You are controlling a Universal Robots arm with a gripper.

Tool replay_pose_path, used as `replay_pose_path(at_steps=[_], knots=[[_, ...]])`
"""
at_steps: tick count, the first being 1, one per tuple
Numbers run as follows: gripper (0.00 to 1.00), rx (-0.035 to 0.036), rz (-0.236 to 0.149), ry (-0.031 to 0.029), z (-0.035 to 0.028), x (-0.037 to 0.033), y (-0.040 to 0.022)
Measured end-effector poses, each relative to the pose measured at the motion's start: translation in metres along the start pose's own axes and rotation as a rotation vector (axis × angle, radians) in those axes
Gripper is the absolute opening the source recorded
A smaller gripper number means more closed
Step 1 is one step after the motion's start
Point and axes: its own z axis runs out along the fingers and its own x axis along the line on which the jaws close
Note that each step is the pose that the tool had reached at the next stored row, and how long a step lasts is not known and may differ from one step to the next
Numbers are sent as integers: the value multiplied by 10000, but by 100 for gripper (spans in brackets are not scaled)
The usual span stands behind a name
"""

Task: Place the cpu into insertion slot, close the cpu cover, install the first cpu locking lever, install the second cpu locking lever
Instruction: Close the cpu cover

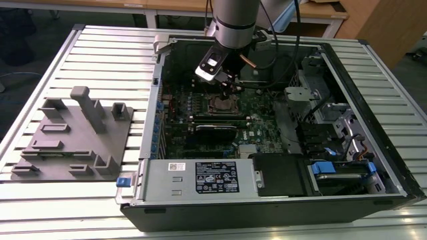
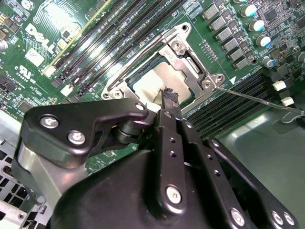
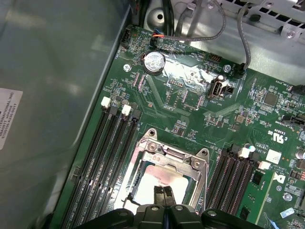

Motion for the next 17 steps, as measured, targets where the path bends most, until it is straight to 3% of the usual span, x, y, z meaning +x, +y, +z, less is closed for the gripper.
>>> replay_pose_path(at_steps=[17], knots=[[11,-1,-69,5,0,0,0]])
